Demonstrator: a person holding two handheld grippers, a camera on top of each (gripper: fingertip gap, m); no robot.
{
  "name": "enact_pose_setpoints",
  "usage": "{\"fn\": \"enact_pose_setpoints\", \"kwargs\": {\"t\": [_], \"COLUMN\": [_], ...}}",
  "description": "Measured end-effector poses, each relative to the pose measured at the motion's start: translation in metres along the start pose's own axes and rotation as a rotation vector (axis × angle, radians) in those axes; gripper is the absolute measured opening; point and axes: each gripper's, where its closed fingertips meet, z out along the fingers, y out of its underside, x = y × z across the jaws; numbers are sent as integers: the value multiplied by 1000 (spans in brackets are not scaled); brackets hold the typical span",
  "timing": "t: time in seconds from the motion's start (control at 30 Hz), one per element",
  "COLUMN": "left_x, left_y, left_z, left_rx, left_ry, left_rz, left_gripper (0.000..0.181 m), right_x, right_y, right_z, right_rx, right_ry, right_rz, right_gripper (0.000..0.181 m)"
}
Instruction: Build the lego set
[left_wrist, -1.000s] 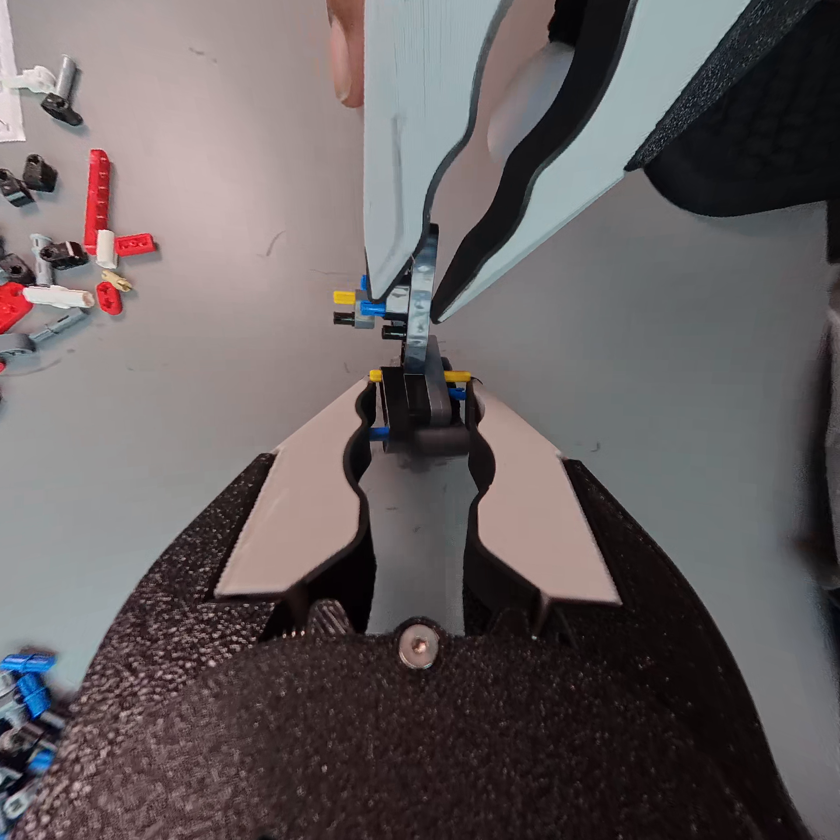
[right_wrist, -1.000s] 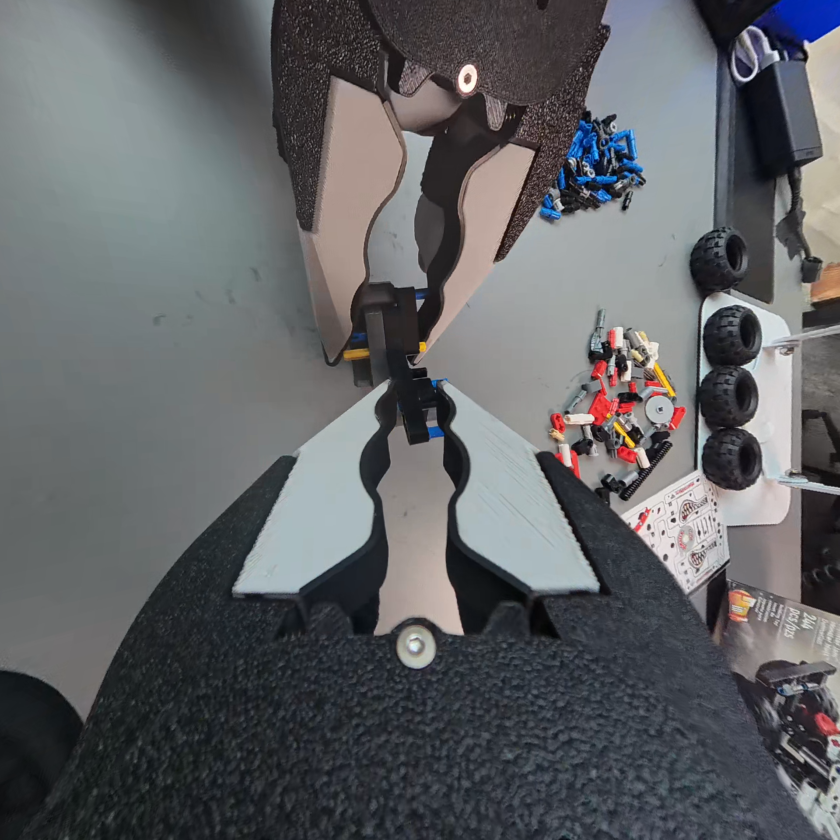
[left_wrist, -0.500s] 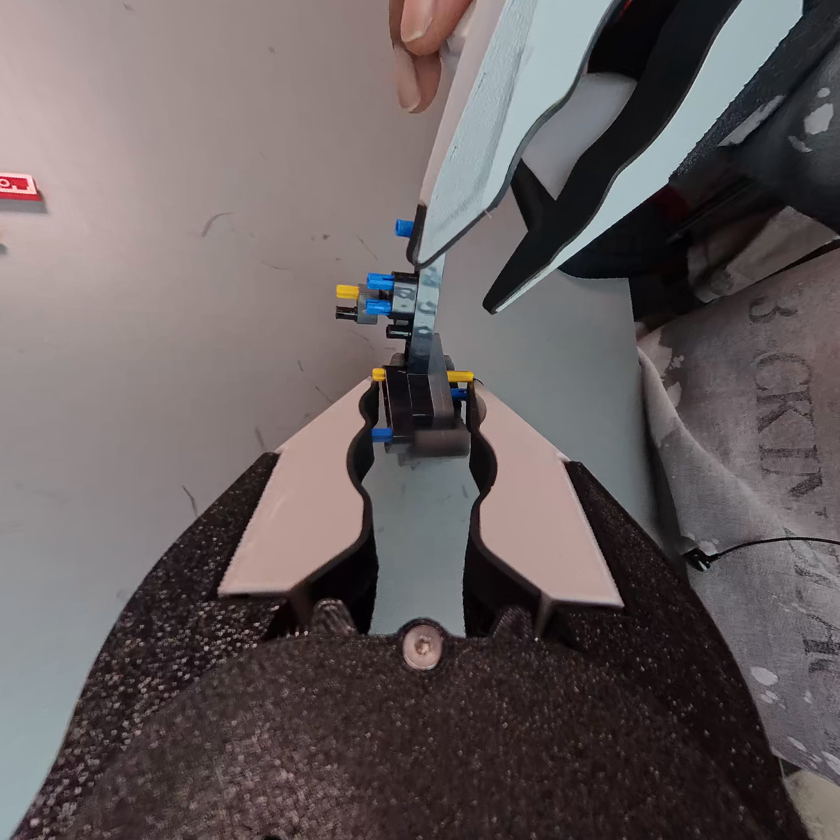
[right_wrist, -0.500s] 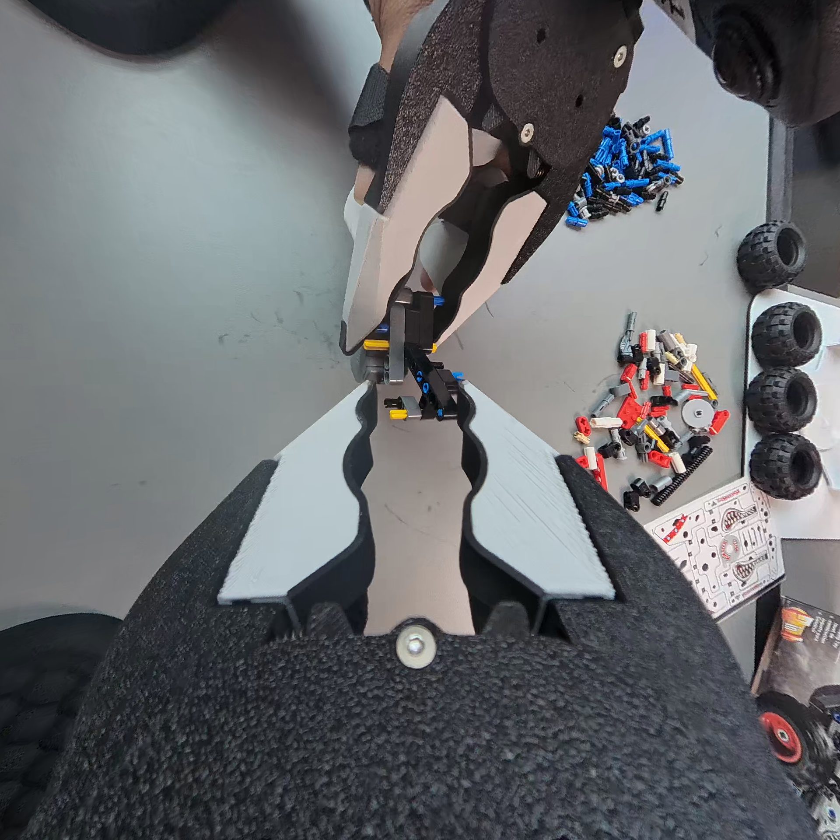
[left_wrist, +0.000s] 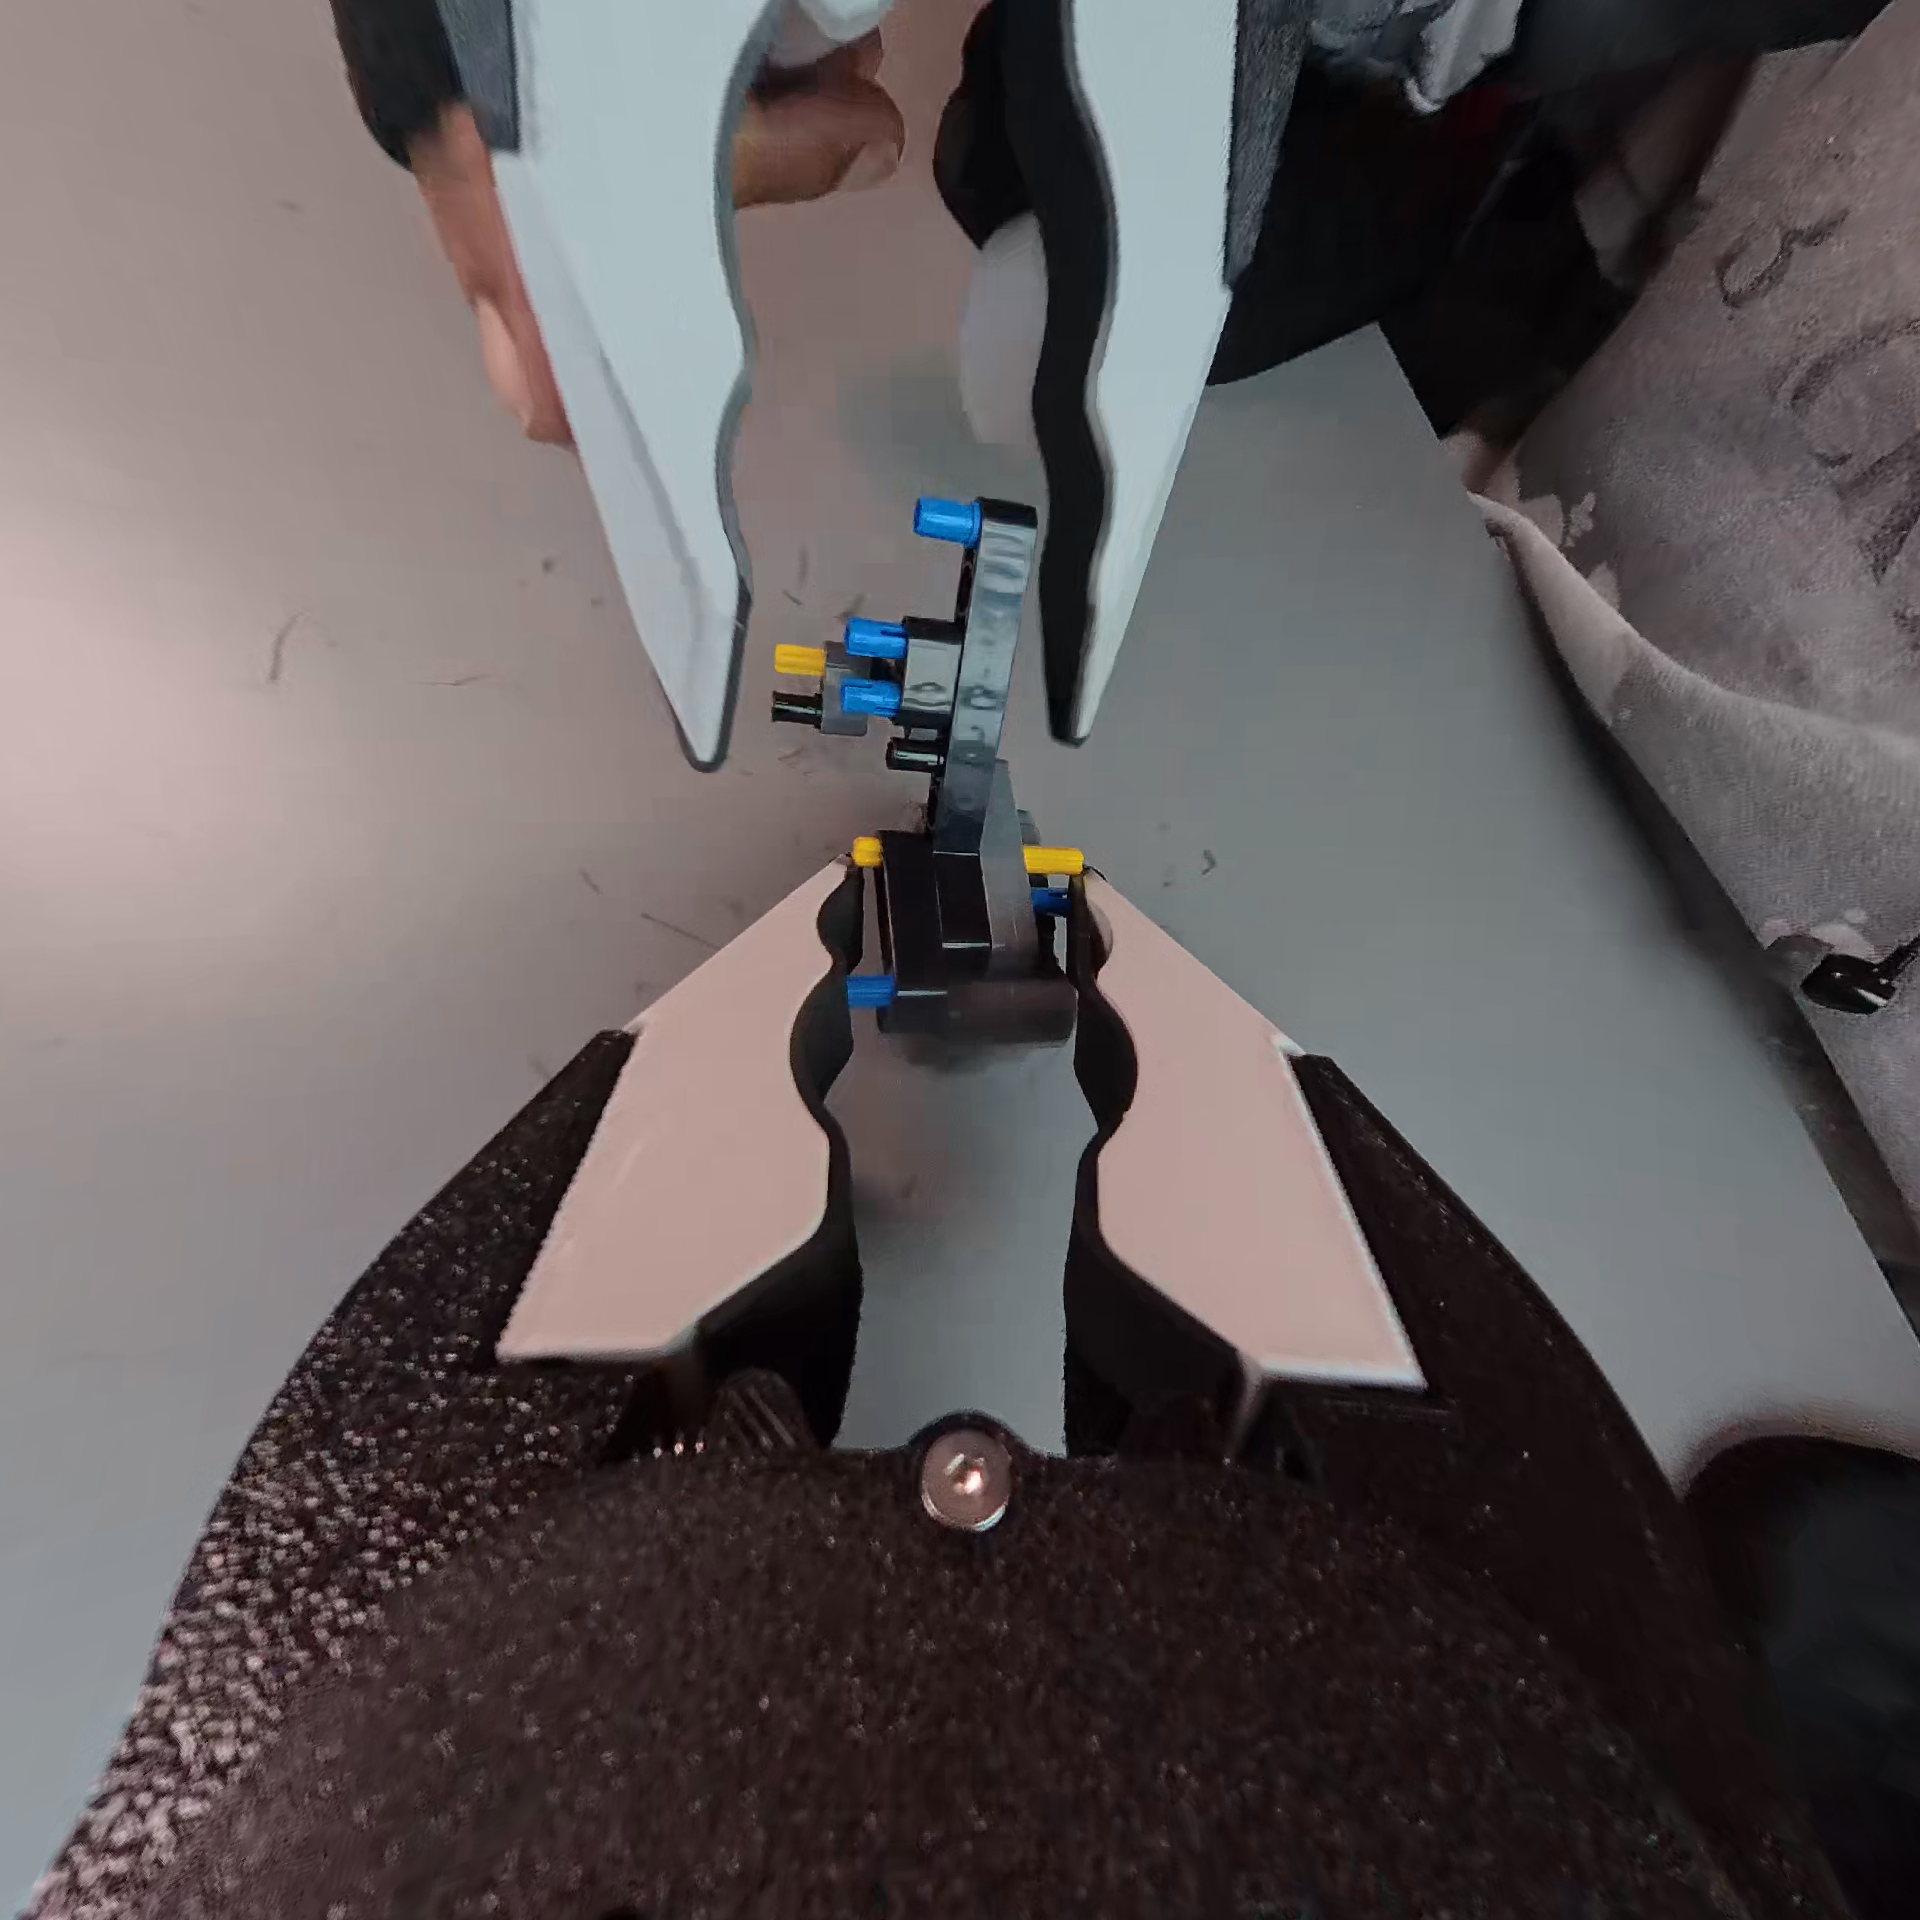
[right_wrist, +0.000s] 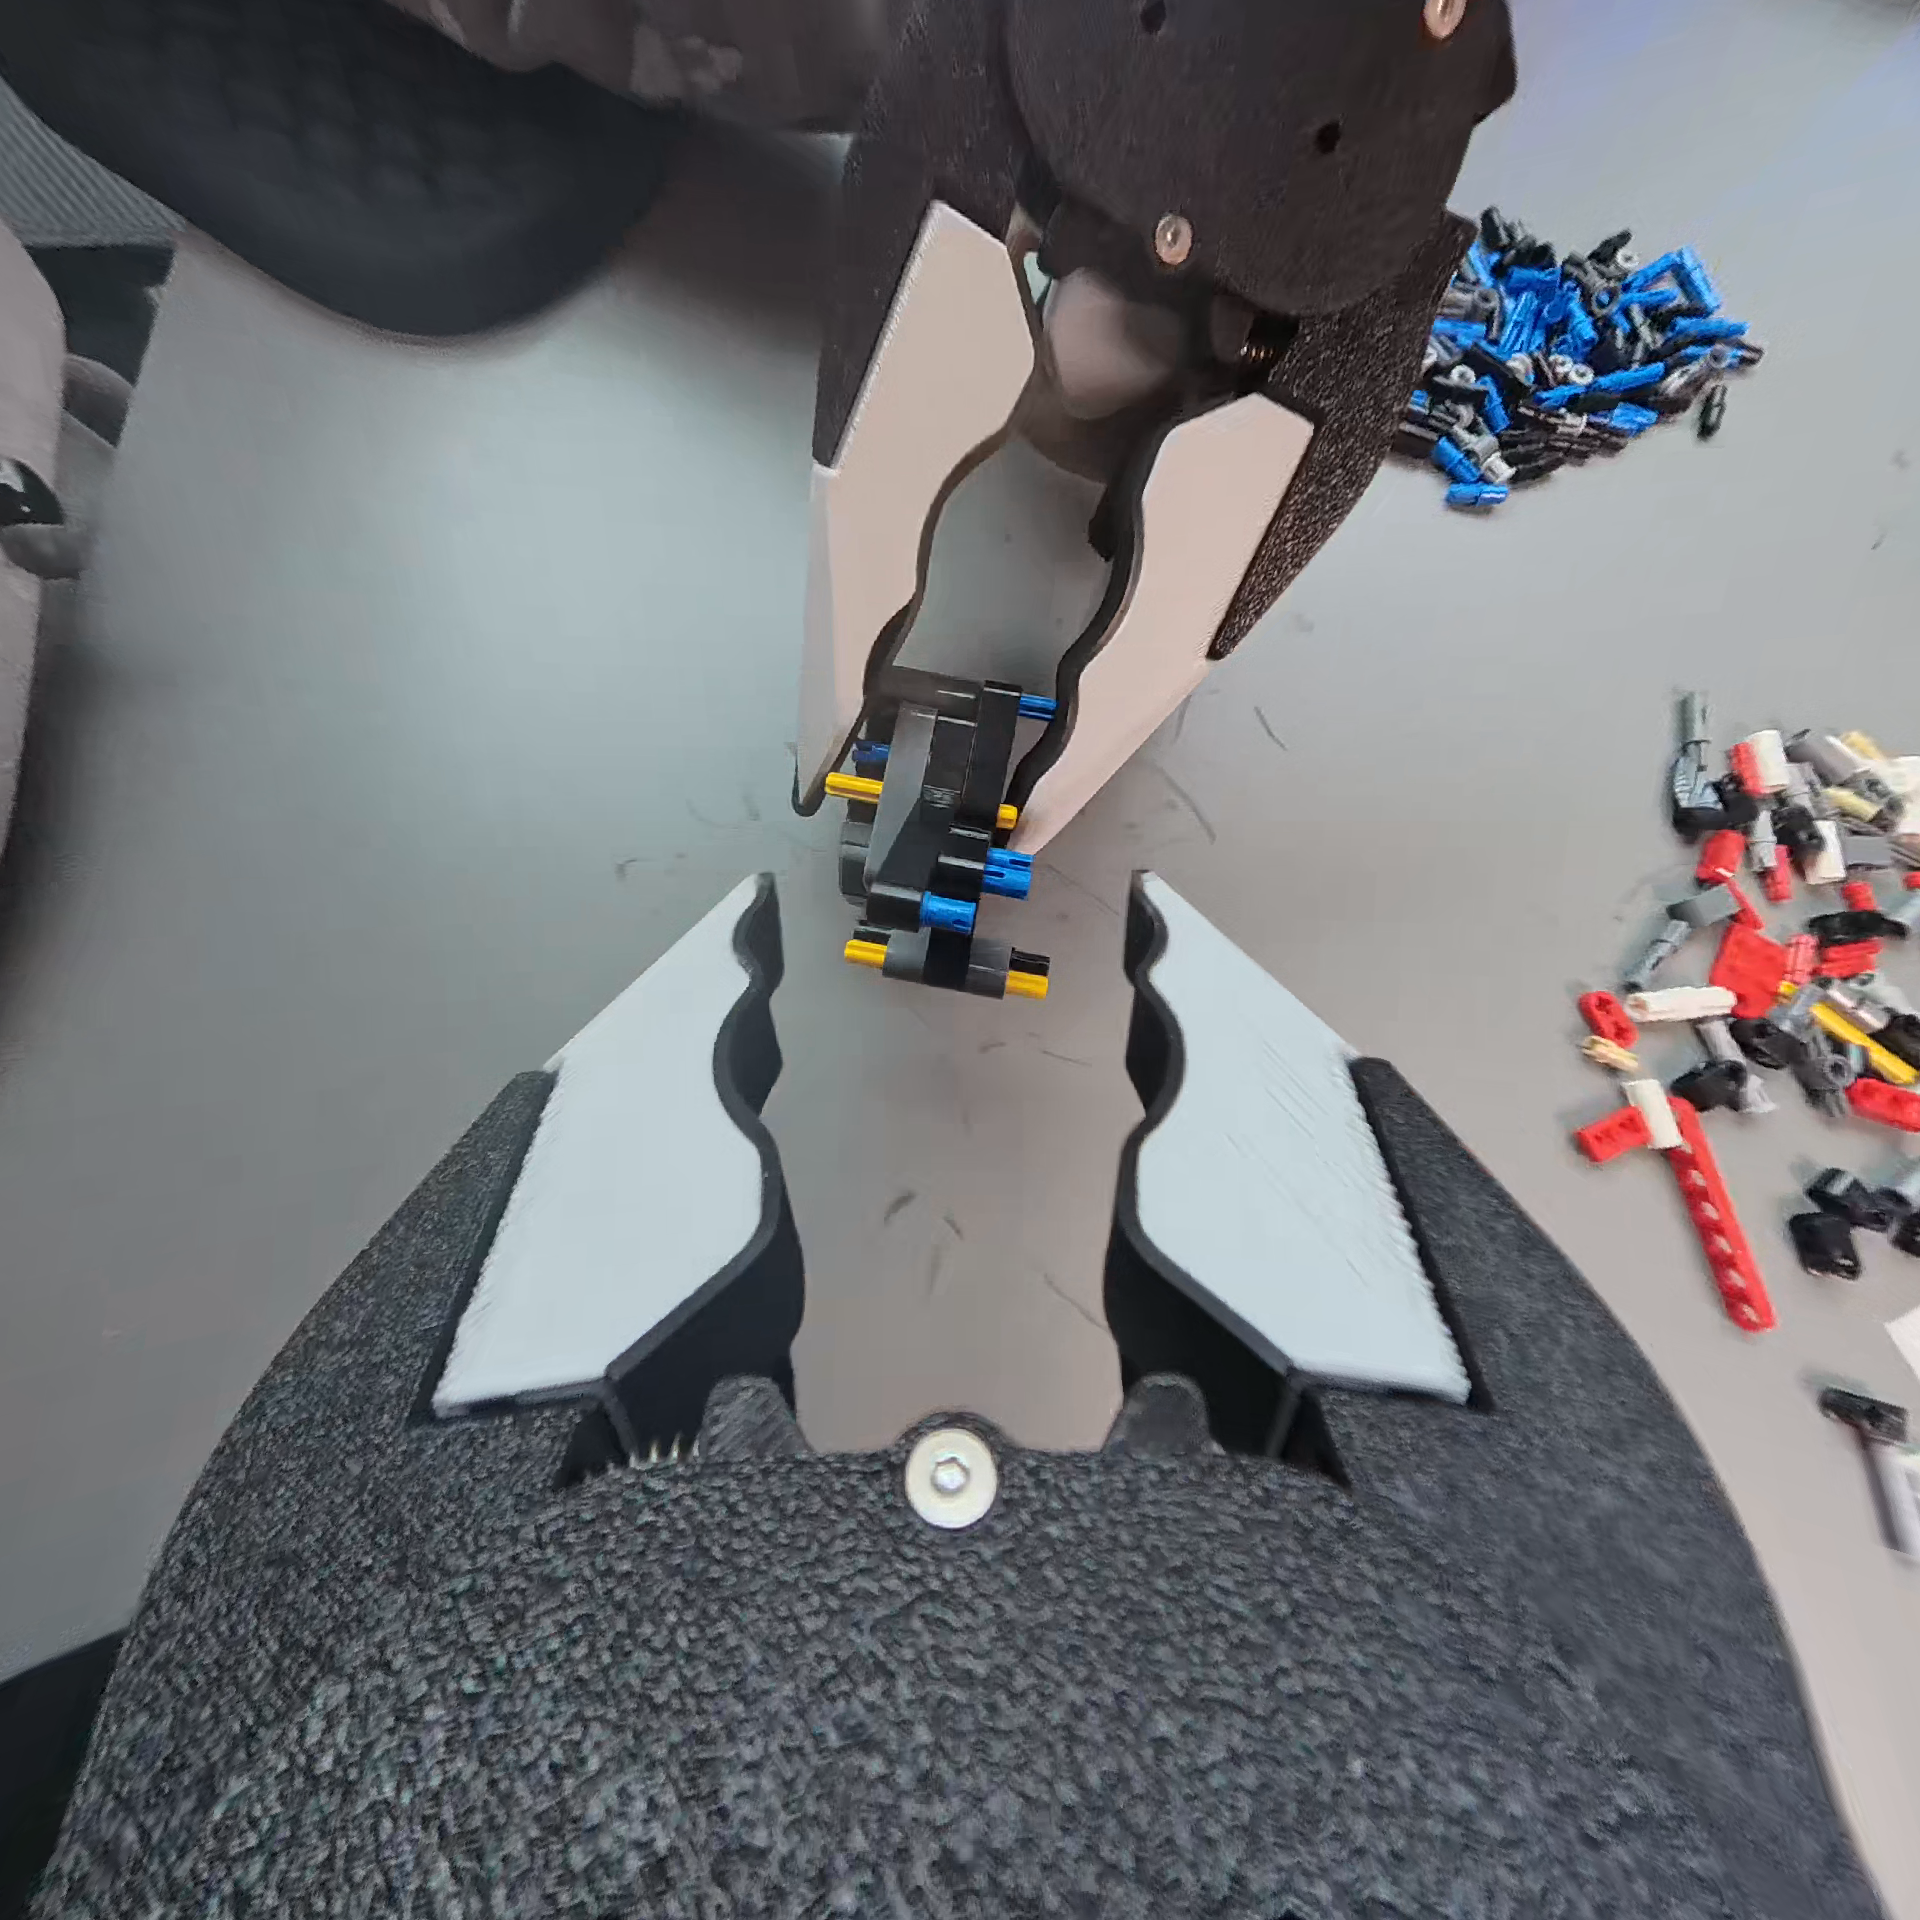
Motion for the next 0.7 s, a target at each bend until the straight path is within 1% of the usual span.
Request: {"fn": "enact_pose_setpoints", "kwargs": {"t": [0.03,0.07,0.1,0.13,0.17,0.23,0.33,0.37,0.5,0.63,0.67,0.7], "left_x": [-1,-4,-9,-16,-21,-34,-52,-58,-80,-91,-92,-93], "left_y": [0,2,4,6,6,3,-10,-14,-22,-26,-28,-29], "left_z": [0,-1,-3,-7,-12,-28,-60,-71,-105,-125,-130,-135], "left_rx": [-4,-13,-23,-27,-17,45,197,247,399,479,501,524], "left_ry": [-7,-30,-64,-101,-134,-213,-342,-389,-583,-710,-741,-774], "left_rz": [5,8,5,-8,-28,-71,-163,-192,-240,-249,-243,-236], "left_gripper": [40,45,52,55,58,61,60,60,60,60,61,62], "right_x": [2,5,6,8,11,31,66,74,79,79,79,77], "right_y": [2,2,-1,-1,0,8,30,35,40,39,38,37], "right_z": [6,10,12,13,12,7,-9,-14,-18,-17,-18,-19], "right_rx": [9,35,71,88,90,80,56,58,63,63,69,75], "right_ry": [22,40,48,57,74,183,377,421,459,480,475,451], "right_rz": [12,24,48,82,118,224,446,489,539,538,538,536], "right_gripper": [53,38,34,33,24,24,24,23,24,26,36,51]}}
